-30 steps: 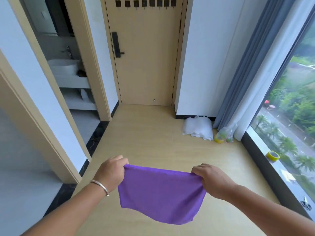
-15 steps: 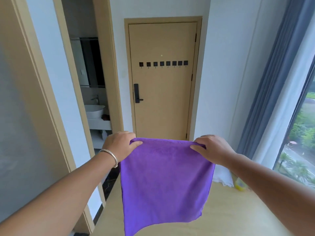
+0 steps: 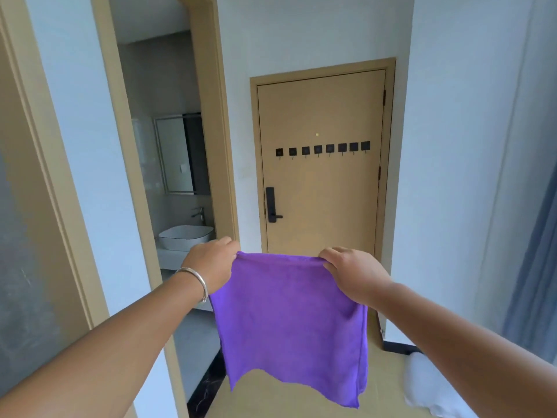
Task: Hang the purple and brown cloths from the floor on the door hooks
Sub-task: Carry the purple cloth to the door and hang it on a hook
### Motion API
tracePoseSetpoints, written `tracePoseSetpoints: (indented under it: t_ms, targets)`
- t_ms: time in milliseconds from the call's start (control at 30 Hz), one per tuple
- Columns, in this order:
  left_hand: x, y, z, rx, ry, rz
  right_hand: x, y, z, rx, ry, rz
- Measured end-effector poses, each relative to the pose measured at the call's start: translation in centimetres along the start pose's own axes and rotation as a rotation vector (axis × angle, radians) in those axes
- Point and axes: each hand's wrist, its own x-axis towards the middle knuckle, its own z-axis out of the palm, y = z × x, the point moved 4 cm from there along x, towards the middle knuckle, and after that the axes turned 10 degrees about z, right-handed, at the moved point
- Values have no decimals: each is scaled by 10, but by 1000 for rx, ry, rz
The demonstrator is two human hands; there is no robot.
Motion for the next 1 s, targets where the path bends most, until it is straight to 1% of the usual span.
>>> tracePoseSetpoints:
  t_ms: [100, 300, 400, 500, 600, 667, 767, 867, 1000]
  targets:
    - [46, 1, 5, -20, -29, -81, 45, 15, 1, -64, 47, -29]
    - [127, -3, 40, -118, 69, -96, 118, 51, 14, -180, 78, -34]
    - [165, -10, 65, -90, 84, -123, 150, 70, 30, -200, 86, 2]
    - [207, -17, 88, -30, 97, -130, 185, 88, 51, -166, 56, 41]
    - [250, -27, 107, 37, 127, -60, 224, 102, 70, -102, 15, 81]
    - [279, -39, 121, 61, 134, -37, 253, 112, 82, -127, -19, 95]
    - [320, -66, 140, -4, 91, -71, 301, 123, 97, -130, -95, 162]
    - [355, -92, 156, -61, 43, -79, 346, 123, 109, -107, -138, 205]
    - [399, -127, 189, -172, 36, -85, 402, 129, 136, -53, -126, 261]
